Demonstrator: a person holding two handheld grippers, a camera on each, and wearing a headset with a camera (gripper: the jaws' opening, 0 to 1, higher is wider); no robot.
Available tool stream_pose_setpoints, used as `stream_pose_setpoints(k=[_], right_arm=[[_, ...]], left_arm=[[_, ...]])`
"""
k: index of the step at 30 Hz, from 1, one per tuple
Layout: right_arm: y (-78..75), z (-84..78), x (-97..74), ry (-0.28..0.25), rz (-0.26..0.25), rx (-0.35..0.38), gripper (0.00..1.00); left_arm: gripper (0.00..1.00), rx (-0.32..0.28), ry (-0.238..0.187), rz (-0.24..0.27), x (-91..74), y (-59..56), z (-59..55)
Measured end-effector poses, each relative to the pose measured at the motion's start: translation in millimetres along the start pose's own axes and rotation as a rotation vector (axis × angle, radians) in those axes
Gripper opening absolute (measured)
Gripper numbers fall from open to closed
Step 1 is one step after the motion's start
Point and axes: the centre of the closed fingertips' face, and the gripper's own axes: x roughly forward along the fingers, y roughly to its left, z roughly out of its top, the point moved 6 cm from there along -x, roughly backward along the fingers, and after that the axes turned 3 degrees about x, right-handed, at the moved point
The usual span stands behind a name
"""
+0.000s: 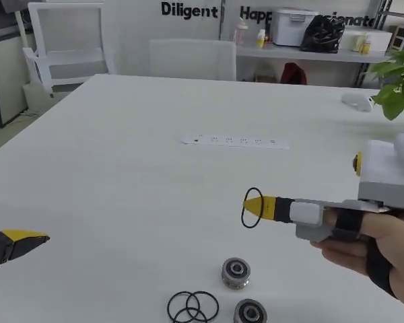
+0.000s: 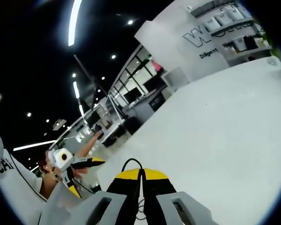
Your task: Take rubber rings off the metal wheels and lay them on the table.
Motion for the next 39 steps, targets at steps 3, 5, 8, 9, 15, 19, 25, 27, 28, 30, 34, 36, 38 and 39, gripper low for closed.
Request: stream_pose_setpoints(k=[3,5,8,9,15,19,25,27,28,30,34,36,38,39], right_arm=[[1.2,-3.6,2.5,0.025,-0.005,-0.02,0.0],[2.0,-5.9,4.2,0.039,-0.006,-0.028,0.0],[4.6,-8.6,7.2,0.057,0.001,-0.037,0.0],[6.0,-10.1,8.7,0.067,0.004,-0.043,0.0],[12.7,-17.6,15.3,0.116,0.016,-0.078,0.0],[14.9,-25.4,19.9,0.168,0.013,-0.116,0.0],[16.4,-35.8,25.2,0.241,0.003,-0.187,0.0],[18.4,-38.1,27.4,0.254,0.004,-0.196,0.0],[18.9,-39.2,28.2,0.26,0.004,-0.201,0.0],[20.0,-43.5,30.7,0.284,0.006,-0.219,0.0],[19.8,-53.2,35.0,0.345,0.0,-0.262,0.0],[16.8,-57.0,36.8,0.371,-0.015,-0.285,0.0],[13.6,-64.8,38.4,0.417,-0.029,-0.304,0.0],[11.2,-70.1,39.6,0.448,-0.033,-0.316,0.0]], left_arm=[[1.0,-0.014,0.001,0.004,-0.9,-1.4,-3.3],[1.0,-0.021,0.004,0.008,-1.8,-1.4,-5.3],[1.0,-0.029,0.003,0.011,-3.3,-1.9,-6.9],[1.0,-0.032,0.001,0.012,-3.5,-2.2,-7.1],[1.0,-0.045,0.0,0.016,-4.4,-3.8,-10.0],[1.0,-0.052,0.006,0.015,-4.3,-4.6,-13.2],[1.0,-0.058,0.006,0.013,-4.0,-5.5,-15.0],[0.99,-0.057,0.005,0.011,-3.9,-6.2,-14.8],[1.0,-0.058,0.005,0.011,-3.7,-6.5,-15.0],[0.99,-0.06,0.01,0.007,-2.5,-7.4,-16.8],[0.98,-0.052,0.031,0.009,-0.3,-8.7,-19.7],[0.98,-0.053,0.031,0.007,0.4,-9.3,-19.8],[0.98,-0.057,0.028,0.005,1.2,-10.0,-19.8],[0.98,-0.058,0.028,0.004,1.5,-10.2,-20.1]])
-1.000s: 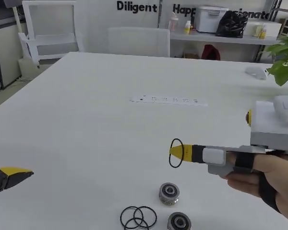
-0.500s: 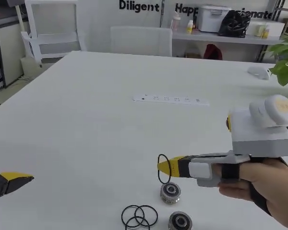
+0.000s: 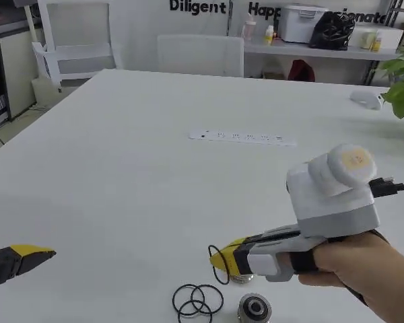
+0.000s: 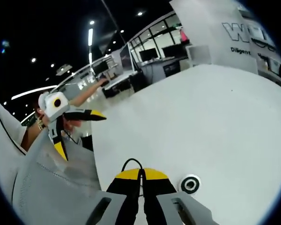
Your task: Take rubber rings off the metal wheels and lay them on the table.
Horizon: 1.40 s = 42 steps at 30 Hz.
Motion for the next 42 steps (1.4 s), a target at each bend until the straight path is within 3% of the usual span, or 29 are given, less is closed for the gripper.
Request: stream_pose_setpoints(k=[8,12,18,42], right_arm=[[-2.8,-14.7,10.2,0.103,-0.043,-0.072,0.0],[-4.4,-18.5,12.7,0.129,-0.061,-0.095,0.0],[-7.2,-20.9,12.5,0.143,-0.074,-0.103,0.0],[-9.7,-23.8,12.8,0.166,-0.091,-0.132,0.0]], left_arm=[[0.97,-0.005,-0.001,0.004,-2.7,0.6,-1.1],[0.97,-0.014,-0.024,0.004,-3.2,0.7,2.6],[0.95,-0.01,-0.004,-0.001,-1.7,-0.6,0.4],[0.94,-0.012,0.003,0.005,-3.3,-2.7,-0.5]])
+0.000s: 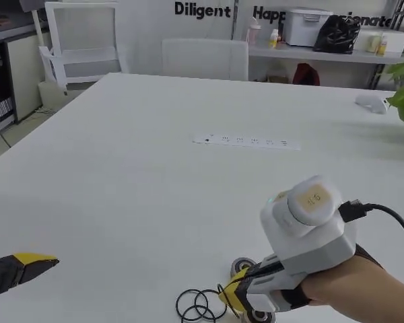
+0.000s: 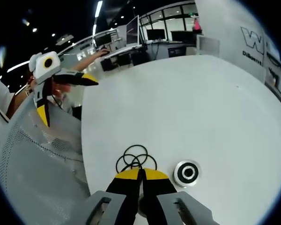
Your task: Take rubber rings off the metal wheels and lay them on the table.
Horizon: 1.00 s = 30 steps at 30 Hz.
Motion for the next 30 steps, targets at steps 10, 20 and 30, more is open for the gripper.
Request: stream_pose_setpoints(k=[10,20,30], right_arm=[[-1.1,-1.3,0.1,0.006,0.0,0.007,0.0],[-0.5,-2.3,-1.7,0.016,0.017,0.019,0.0],[10.3,-0.5,-6.7,0.02,0.093,0.032,0.0]], left_arm=[[0.94,0.0,0.005,-0.003,0.7,0.1,-1.2],[0.94,0.0,0.009,-0.003,1.0,0.7,-2.3],[0.94,0.002,0.011,-0.002,0.8,1.0,-2.5]])
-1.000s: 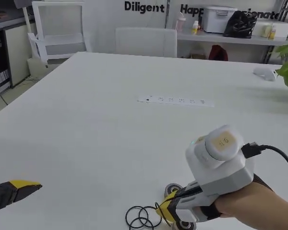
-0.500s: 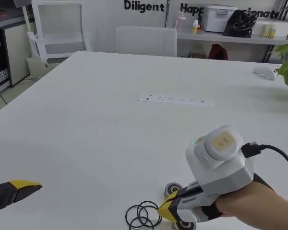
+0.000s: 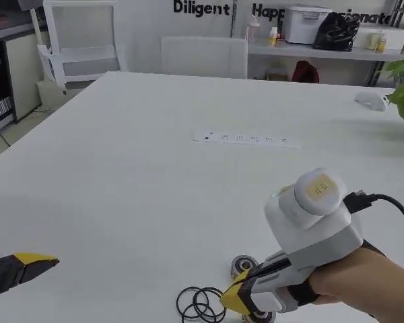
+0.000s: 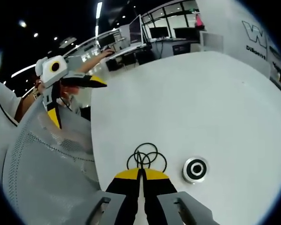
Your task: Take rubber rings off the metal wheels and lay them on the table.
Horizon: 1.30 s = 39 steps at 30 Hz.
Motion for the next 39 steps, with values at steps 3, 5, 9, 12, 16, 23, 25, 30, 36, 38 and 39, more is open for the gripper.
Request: stream_pose_setpoints(k=[3,5,9,12,16,23,25,30,36,38,39], right_arm=[[2.0,-0.5,-0.4,0.006,0.012,-0.007,0.0],[3.2,-1.0,-0.5,0.01,0.022,-0.008,0.0],[6.6,0.9,-2.0,-0.002,0.051,0.001,0.0],[11.6,2.5,-2.6,-0.012,0.091,0.018,0.0],[8.3,-5.8,1.6,0.046,0.057,-0.022,0.0],[-0.7,-11.3,2.5,0.097,-0.029,-0.082,0.08],[-2.0,-11.2,1.6,0.095,-0.036,-0.084,0.09],[-5.9,-11.9,-2.2,0.098,-0.062,-0.084,0.11],[-7.5,-4.9,-10.7,0.041,-0.069,-0.067,0.15],[-5.1,-1.3,-11.7,0.018,-0.052,-0.027,0.18],[-3.6,1.1,-12.4,0.004,-0.045,-0.032,0.18]], left_arm=[[0.94,-0.001,0.001,0.0,-0.1,0.1,-0.2],[0.94,0.001,0.002,0.0,-0.1,0.1,-0.5],[0.94,-0.001,-0.001,0.001,-0.4,0.1,-0.5],[0.94,-0.004,-0.001,0.003,-0.6,0.3,-0.8],[0.94,-0.002,0.001,0.002,-0.4,0.1,-0.8],[0.94,-0.004,0.005,0.0,0.4,-0.4,-1.5],[0.94,-0.005,0.002,0.0,0.4,-0.4,-1.1],[0.94,-0.003,-0.003,0.002,-0.1,-0.4,-0.4],[0.94,-0.011,-0.011,-0.001,0.2,-0.9,-0.3],[0.94,-0.007,-0.007,-0.009,1.0,-2.2,-0.5],[0.95,-0.005,-0.006,-0.012,1.1,-2.8,-0.4]])
